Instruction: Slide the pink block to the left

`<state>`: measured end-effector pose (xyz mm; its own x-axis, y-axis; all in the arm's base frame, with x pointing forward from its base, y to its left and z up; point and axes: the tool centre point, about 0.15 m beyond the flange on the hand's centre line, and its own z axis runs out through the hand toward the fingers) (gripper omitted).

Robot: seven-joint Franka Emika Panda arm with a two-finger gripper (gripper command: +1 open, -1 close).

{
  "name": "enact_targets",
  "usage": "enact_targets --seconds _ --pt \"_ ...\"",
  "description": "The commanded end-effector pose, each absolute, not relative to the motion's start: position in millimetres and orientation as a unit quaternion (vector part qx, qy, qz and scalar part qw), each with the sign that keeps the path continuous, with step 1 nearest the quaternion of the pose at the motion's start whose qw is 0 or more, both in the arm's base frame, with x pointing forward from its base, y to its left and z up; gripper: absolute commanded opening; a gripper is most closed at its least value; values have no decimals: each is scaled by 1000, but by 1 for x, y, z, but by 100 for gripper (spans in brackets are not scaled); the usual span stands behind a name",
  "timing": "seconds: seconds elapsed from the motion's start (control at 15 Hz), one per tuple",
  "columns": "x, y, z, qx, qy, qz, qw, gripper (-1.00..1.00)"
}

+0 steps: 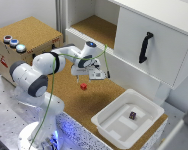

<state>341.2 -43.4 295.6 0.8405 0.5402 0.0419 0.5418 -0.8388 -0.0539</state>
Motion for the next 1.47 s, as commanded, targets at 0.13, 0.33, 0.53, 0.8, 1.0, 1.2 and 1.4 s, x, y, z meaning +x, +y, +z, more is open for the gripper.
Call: enact_targets --seconds 0.13,0.33,0.53,0.8,1.0,1.2,1.4 --pt "310 -75 279 -987 -148 -54 -23 100" --pt "317 -75 265 -987 -138 -79 -37 -100" --pt "322 -69 260 -983 -149 -99 -50 -100" --pt "329 -70 253 -984 -140 -91 -53 -100" --pt "338 -73 242 -991 -107 -72 -44 -100" --pt "344 -59 230 -994 -71 -56 -54 -100" --pt "346 -53 216 -997 -11 -44 -62 -100"
